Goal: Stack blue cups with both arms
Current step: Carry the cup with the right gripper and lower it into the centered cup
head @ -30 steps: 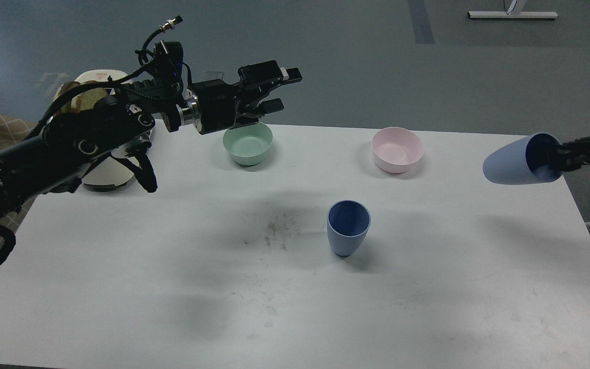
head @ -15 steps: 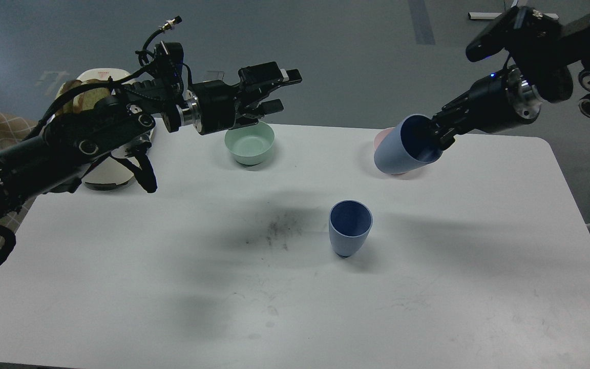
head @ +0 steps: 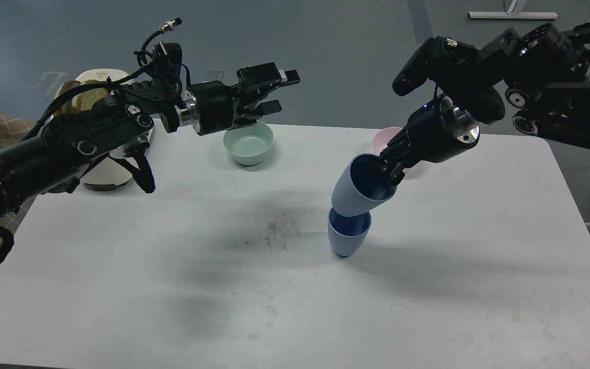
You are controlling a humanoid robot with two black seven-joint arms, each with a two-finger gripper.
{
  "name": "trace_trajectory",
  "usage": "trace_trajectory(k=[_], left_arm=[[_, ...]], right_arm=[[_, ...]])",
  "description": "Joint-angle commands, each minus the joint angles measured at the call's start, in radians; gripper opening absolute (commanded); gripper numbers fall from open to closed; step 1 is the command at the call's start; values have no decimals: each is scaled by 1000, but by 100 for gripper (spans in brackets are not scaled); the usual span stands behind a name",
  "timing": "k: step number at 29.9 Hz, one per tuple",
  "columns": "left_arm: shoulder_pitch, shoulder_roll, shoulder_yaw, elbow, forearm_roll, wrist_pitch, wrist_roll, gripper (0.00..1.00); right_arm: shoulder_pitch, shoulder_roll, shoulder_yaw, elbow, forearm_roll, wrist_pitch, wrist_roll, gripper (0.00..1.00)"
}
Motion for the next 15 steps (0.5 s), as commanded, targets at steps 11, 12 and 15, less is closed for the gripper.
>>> trace_trajectory(k=[11,12,15], left_arm=[[0,1,-8,0,0,2,0,97],[1,1,-8,-2,0,2,0,97],[1,1,-8,-2,0,2,0,97]], right_arm=[[-26,44,-35,-35,0,0,0,0],[-30,48,-35,-37,0,0,0,0],[-40,56,-35,-42,0,0,0,0]])
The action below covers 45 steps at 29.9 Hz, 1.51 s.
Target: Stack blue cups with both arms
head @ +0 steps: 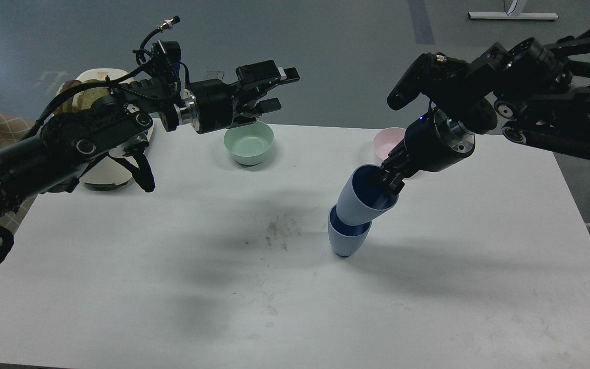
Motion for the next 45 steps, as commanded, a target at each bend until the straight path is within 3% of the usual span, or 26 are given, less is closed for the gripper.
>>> trace_trajectory(k=[1,12,16,18,24,29,34,35,39,45], left_arm=[[0,0,0,-1,0,0,0,97],[1,2,-2,1,0,0,0,97],[1,2,-2,1,0,0,0,97],[1,2,-2,1,0,0,0,97],[1,5,-3,-1,-2,0,0,97],[1,5,-3,1,-2,3,0,97],[10,9,-5,1,-2,8,0,97],[21,11,-11,7,-3,11,0,98],[61,11,-65,10,-18,35,0,98],[171,-7,-236,16,-38,48,0,98]], right_arm=[[-9,6,-2,-6,0,0,0,0],[-27,17,-2,-22,0,0,0,0],[-30,17,-2,-24,0,0,0,13],[-38,17,-2,-29,0,0,0,27],[-38,25,0,-47,2,0,0,48],[-23,23,11,-107,81,0,0,55],[-23,-1,54,-208,205,0,0,83],[-29,-18,67,-246,242,0,0,98],[-85,-53,130,-340,369,0,0,99],[-289,-73,287,-506,549,-217,0,100]])
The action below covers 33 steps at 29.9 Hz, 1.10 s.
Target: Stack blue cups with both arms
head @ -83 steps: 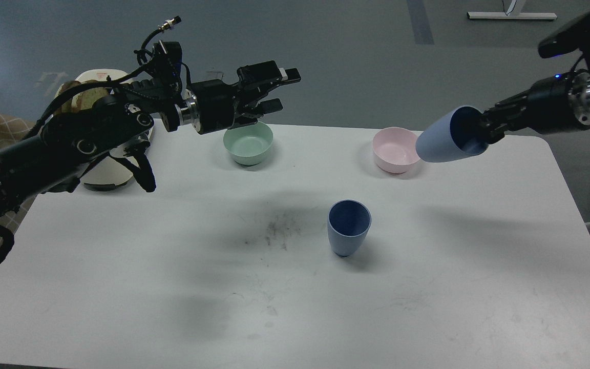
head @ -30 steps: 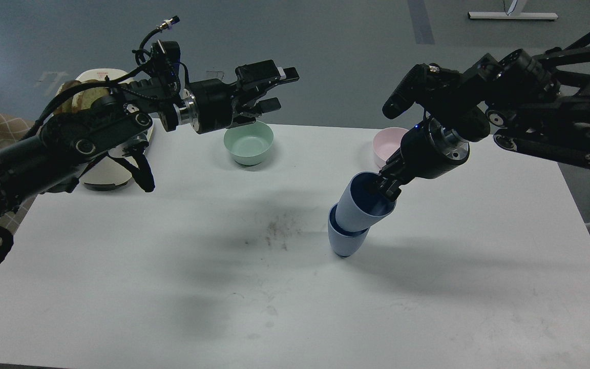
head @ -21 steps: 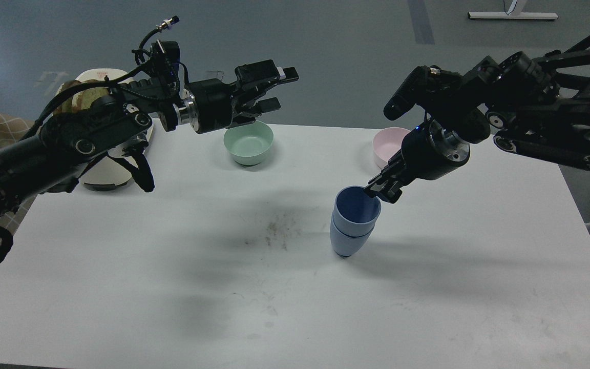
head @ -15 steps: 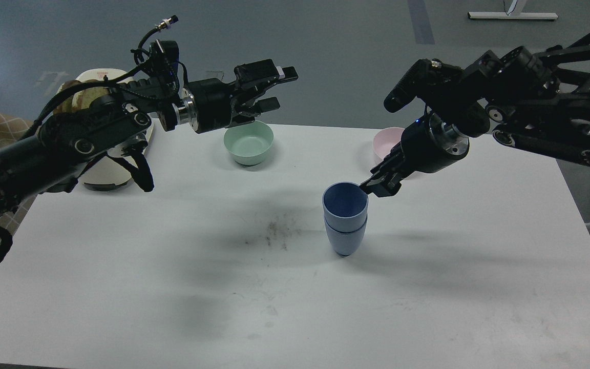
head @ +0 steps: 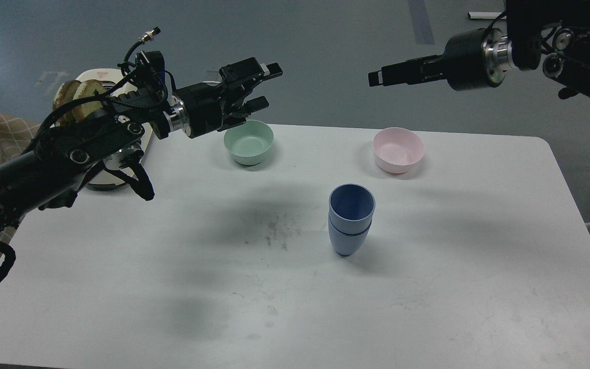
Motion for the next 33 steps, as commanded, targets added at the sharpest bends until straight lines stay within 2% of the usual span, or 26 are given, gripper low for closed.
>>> trace_trajectory(k=[1,3,6,10,13,16,22,25,27,33], left_arm=[[91,-16,-151,14,-31,11,0,98],[123,-29,-202,30,-40,11,0,98],[151,-82,-279,98,-43,11,0,98],[178,-162,-316,210,-52,-6,0,98],[208,-178,-323,224,-124,-32,0,97],[225,-176,-323,228,-198,-87,0,97],[266,-184,-325,252,-240,-87,0,97],[269,-184,-323,257,-240,-87,0,98],[280,-184,-322,257,-238,-87,0,98],[310,-187,-325,257,-237,-87,0,98]], right_arm=[[-143,0,130,-99,82,-158,0,100],[-197,0,201,-111,99,-197,0,100],[-347,2,420,-124,136,-243,0,100],[-511,17,719,-117,137,-246,0,100],[-634,62,937,-117,137,-231,0,100],[-706,85,1057,-124,137,-226,0,100],[-804,137,1171,-127,159,-134,0,100],[-853,184,1259,-166,251,0,0,100],[-861,218,1283,-191,254,42,0,100],[-901,261,1306,-193,255,44,0,100]])
